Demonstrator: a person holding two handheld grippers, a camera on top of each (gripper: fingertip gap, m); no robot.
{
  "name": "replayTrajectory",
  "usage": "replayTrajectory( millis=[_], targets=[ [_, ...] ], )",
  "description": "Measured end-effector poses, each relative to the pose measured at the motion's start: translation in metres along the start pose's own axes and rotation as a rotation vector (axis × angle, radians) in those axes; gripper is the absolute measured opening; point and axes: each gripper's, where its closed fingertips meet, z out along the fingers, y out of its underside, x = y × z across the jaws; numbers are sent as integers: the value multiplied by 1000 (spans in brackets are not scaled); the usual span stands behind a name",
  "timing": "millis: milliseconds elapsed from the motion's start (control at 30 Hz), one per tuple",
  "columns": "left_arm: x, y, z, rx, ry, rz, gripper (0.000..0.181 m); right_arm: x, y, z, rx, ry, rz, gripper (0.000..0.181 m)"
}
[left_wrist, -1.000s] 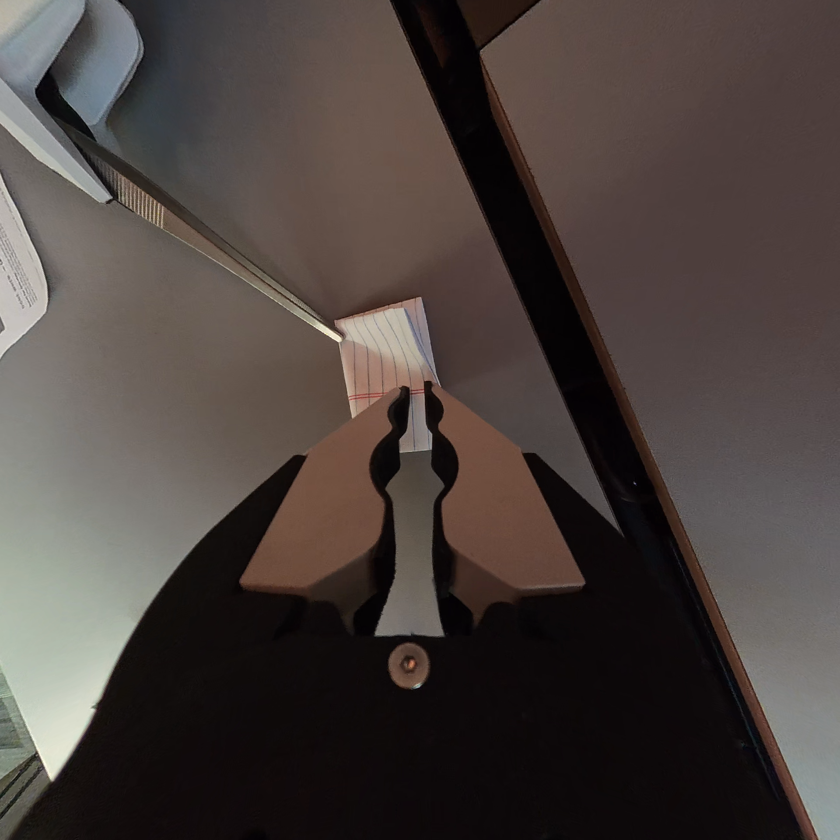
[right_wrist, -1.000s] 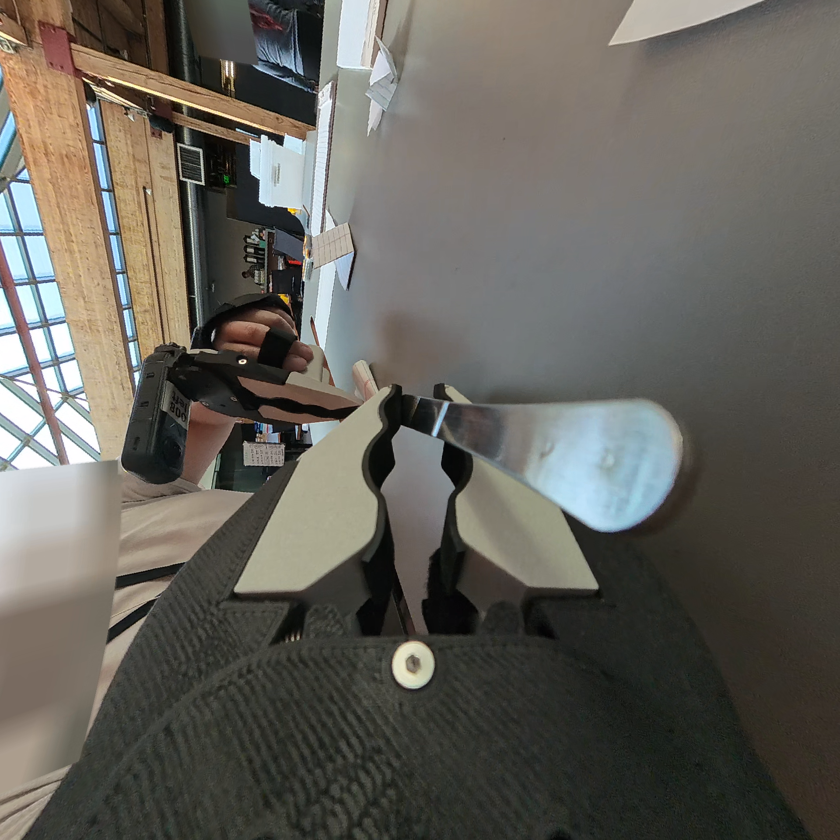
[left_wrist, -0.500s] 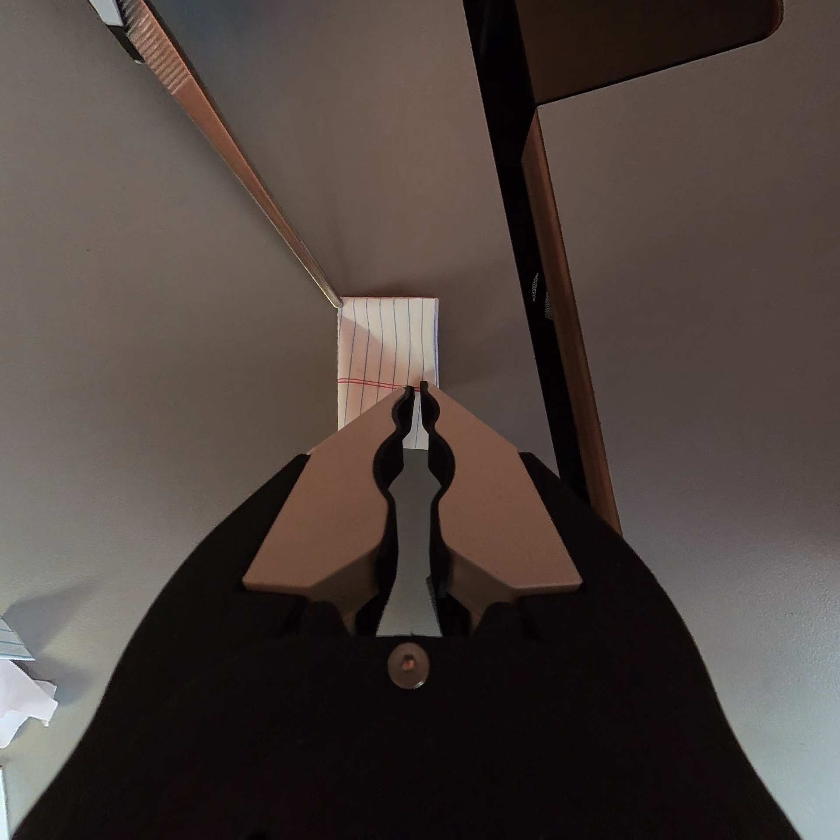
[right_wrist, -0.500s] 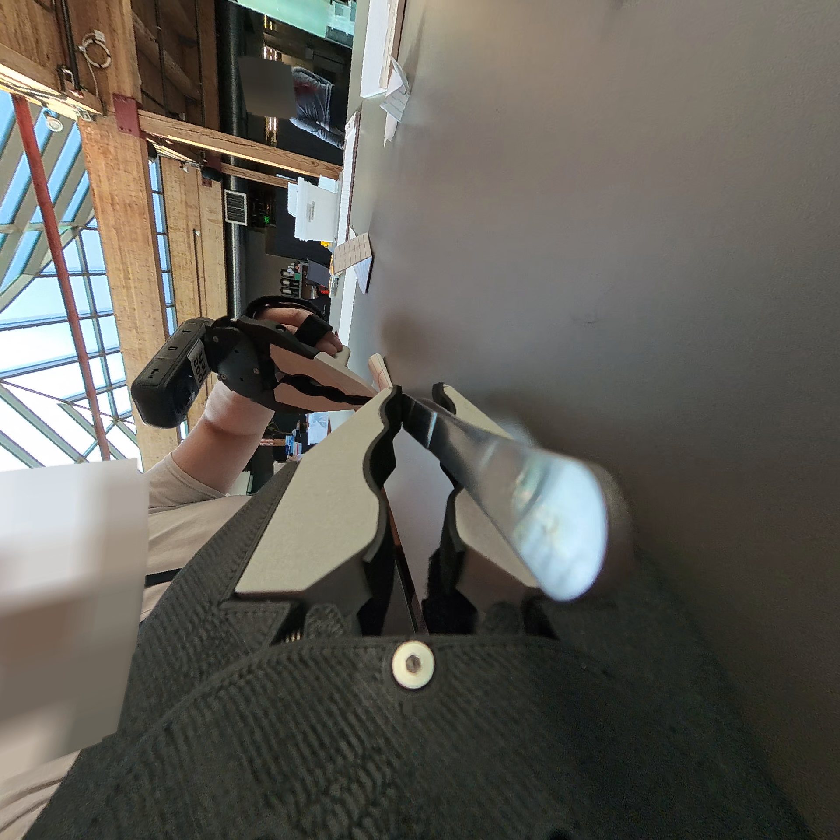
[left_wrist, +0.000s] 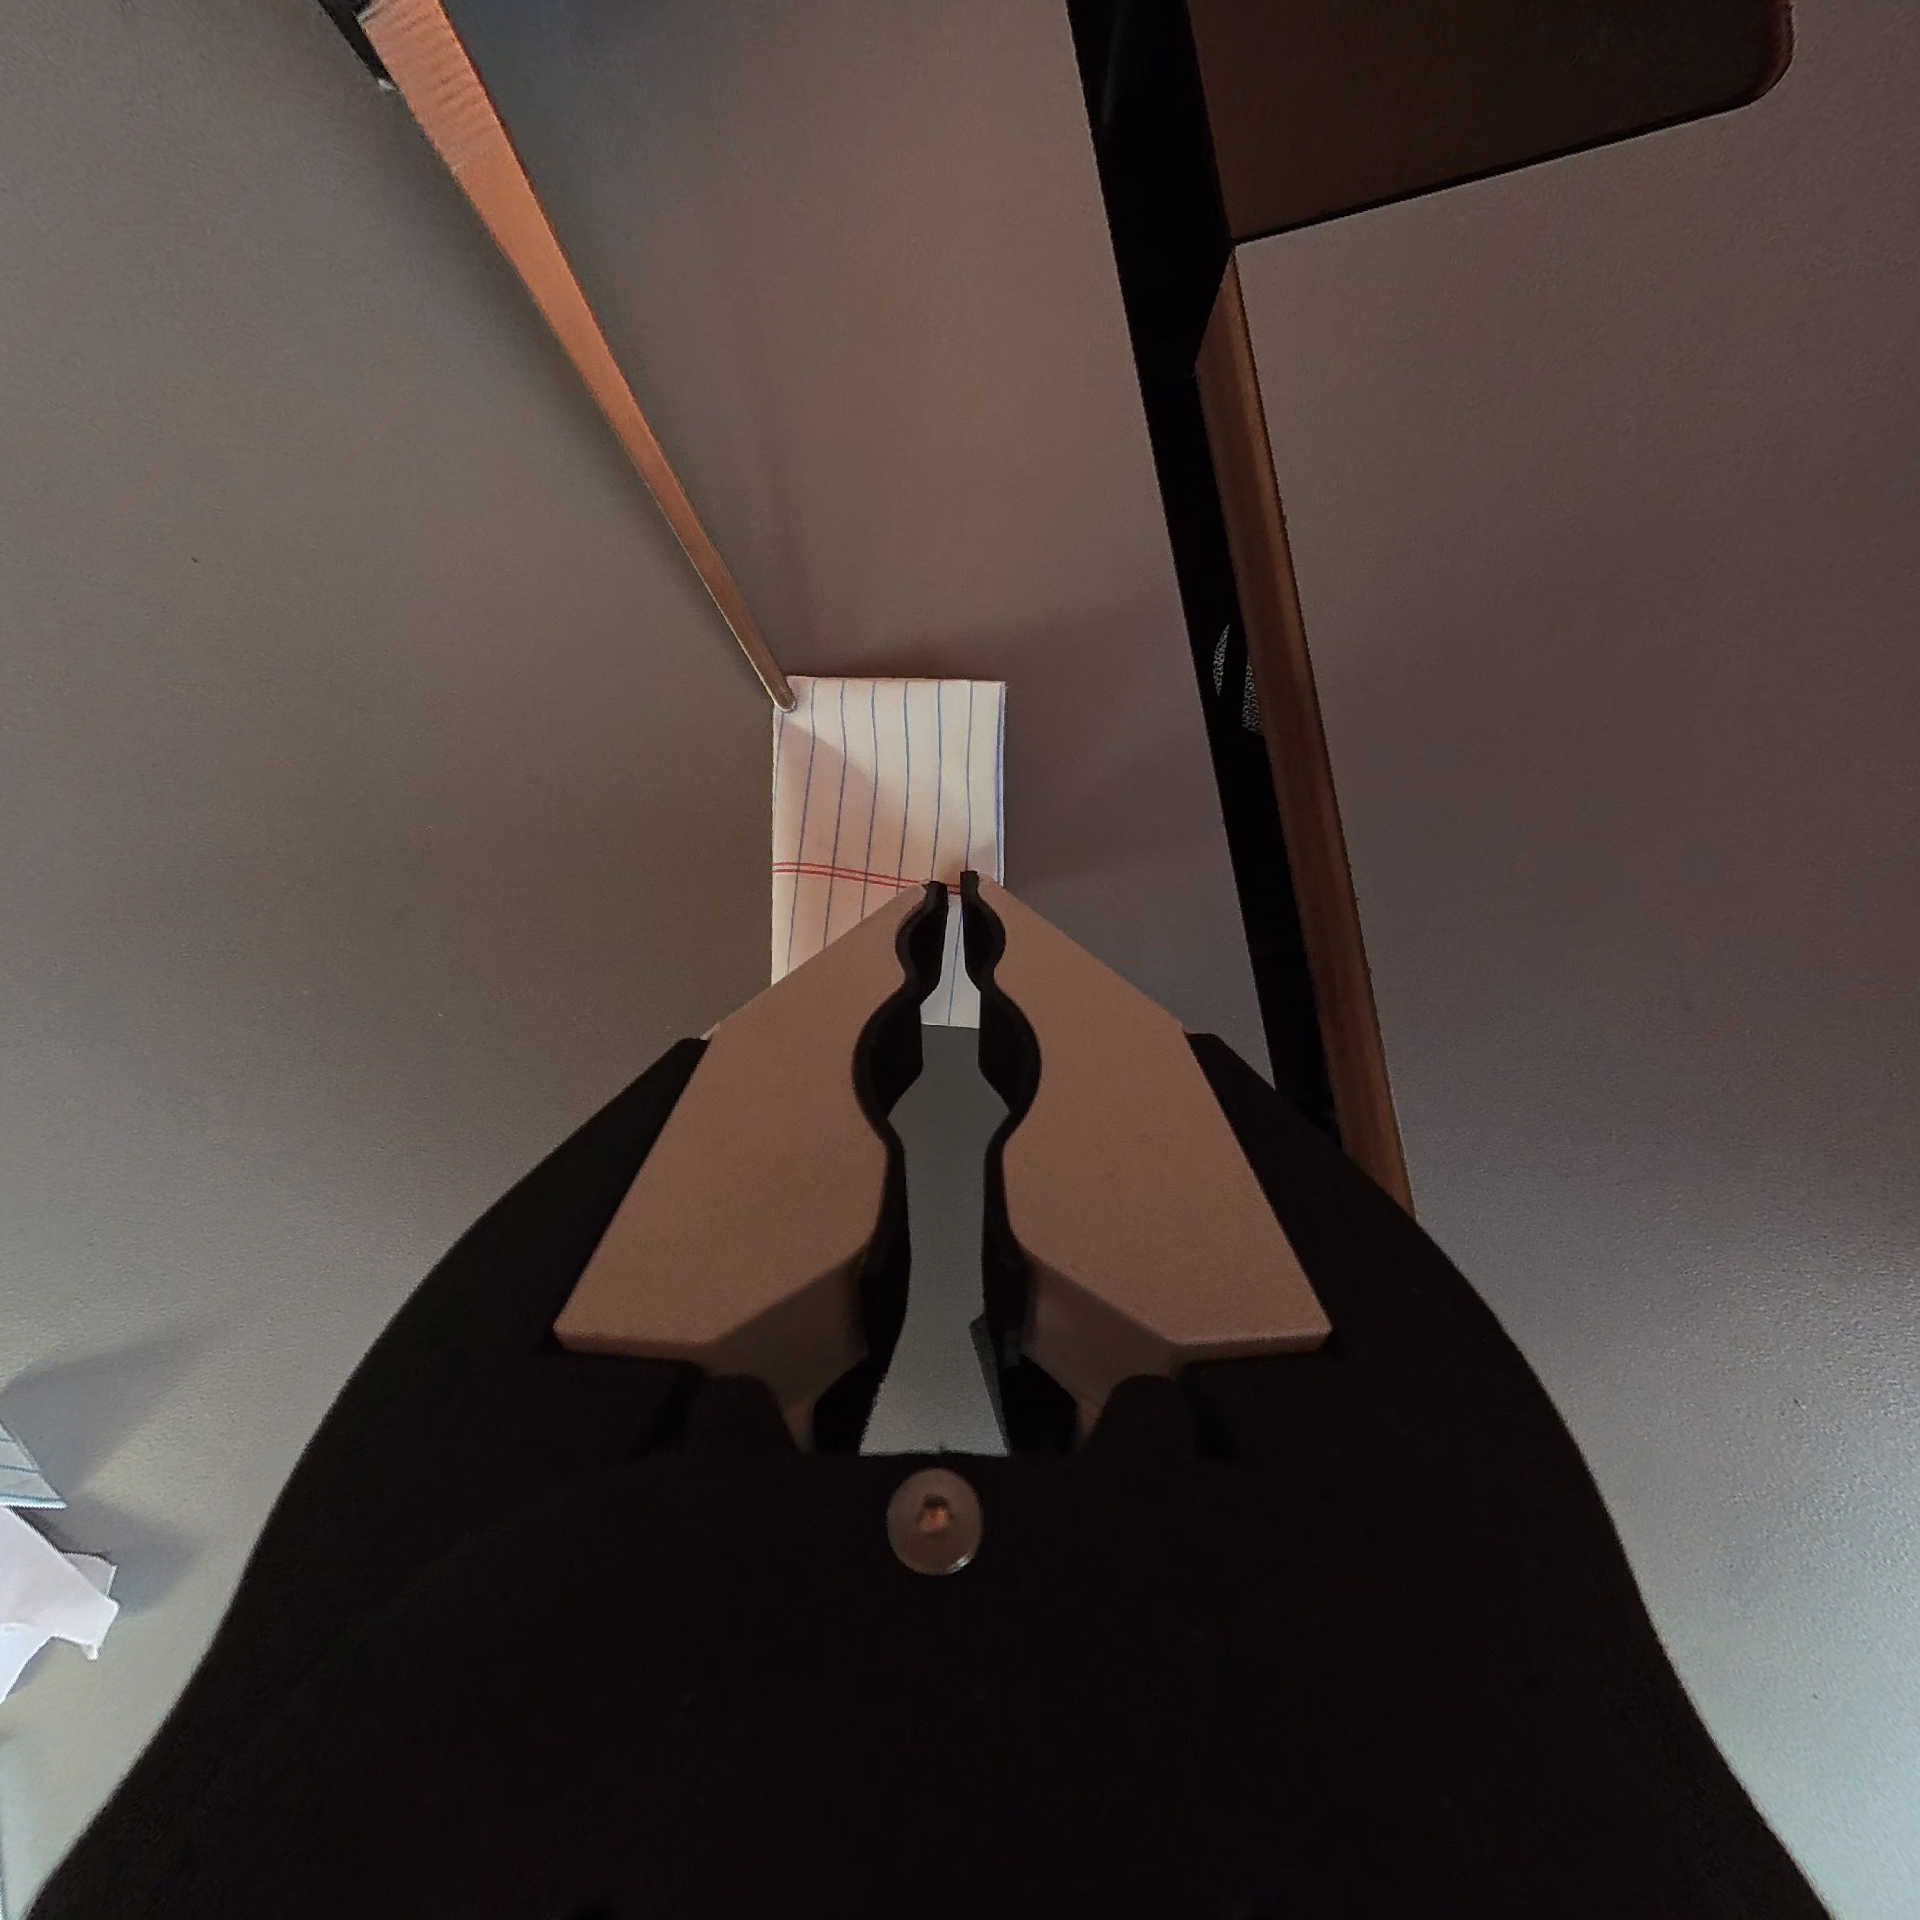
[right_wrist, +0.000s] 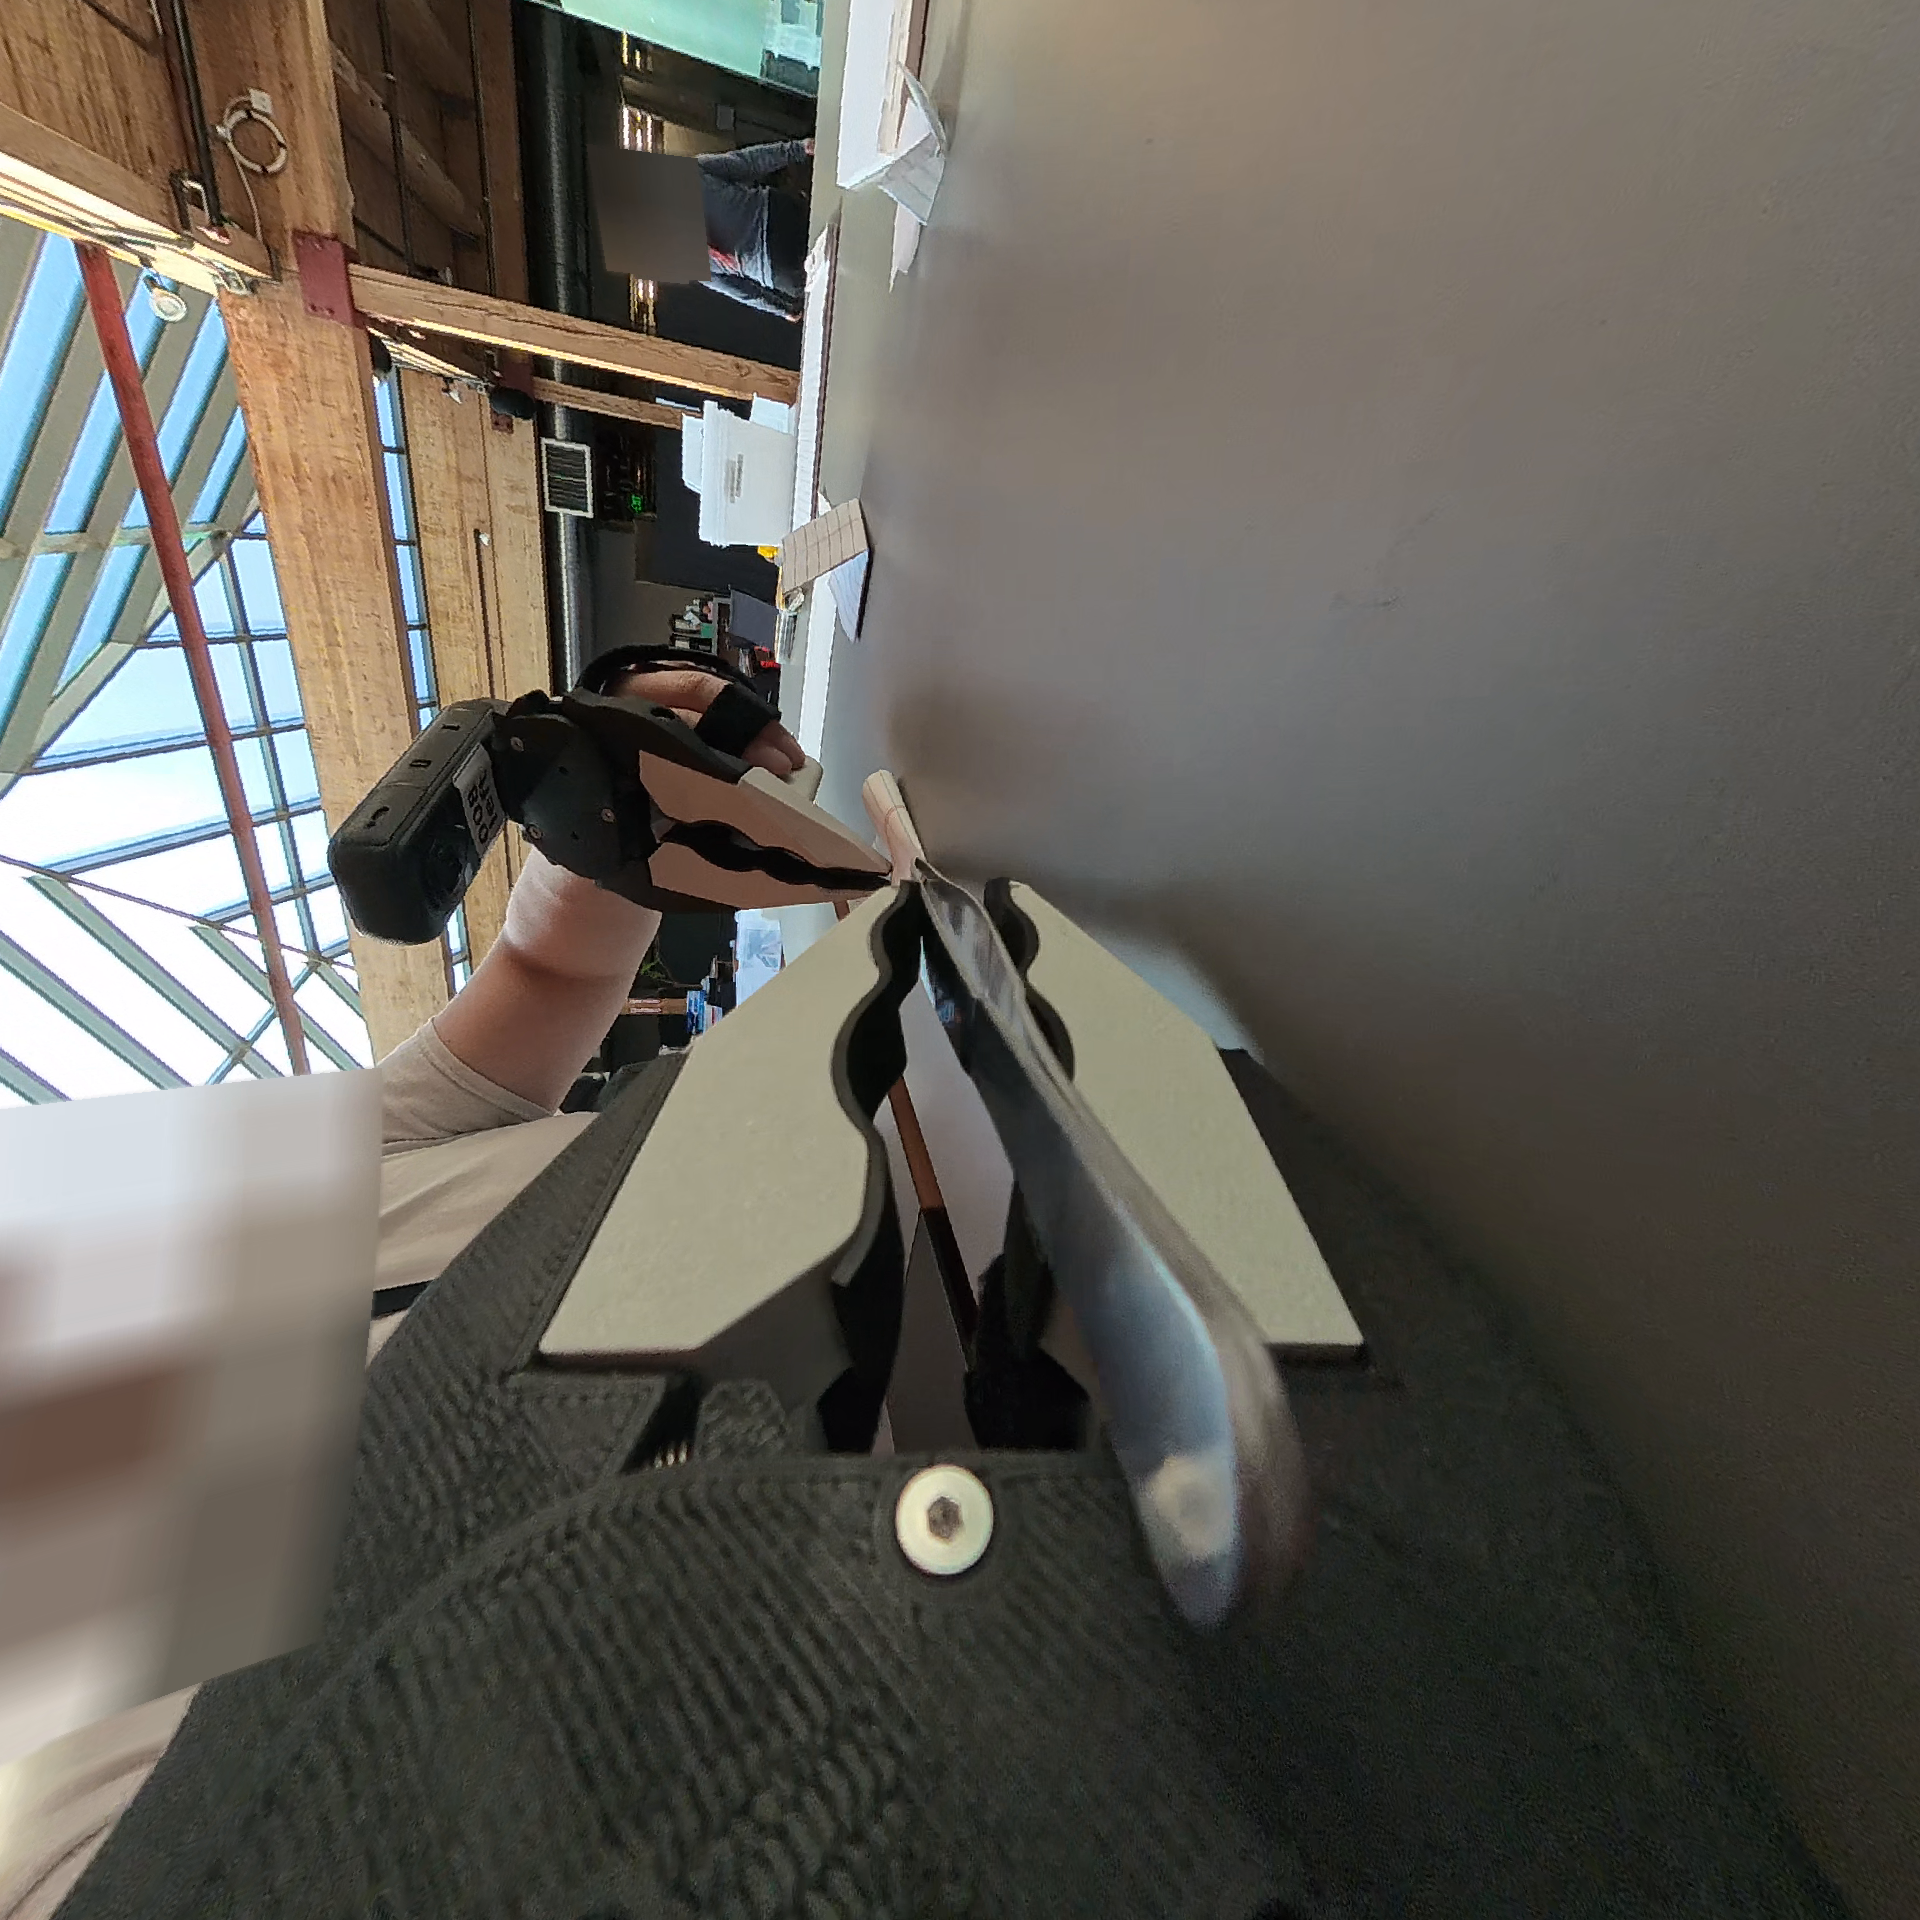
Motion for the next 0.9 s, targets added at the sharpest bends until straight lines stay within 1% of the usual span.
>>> replayTrajectory(
  millis=[267,700,900],
  targets=[
    [0,0,0,4,0,5,1,-5,9,-3,4,-30,11,11],
    [0,0,0,12,5,8,1,-10,24,-3,64,-68,26,11],
    [0,0,0,6,7,14,1,-9,31,0,60,-46,27,11]
  ],
)
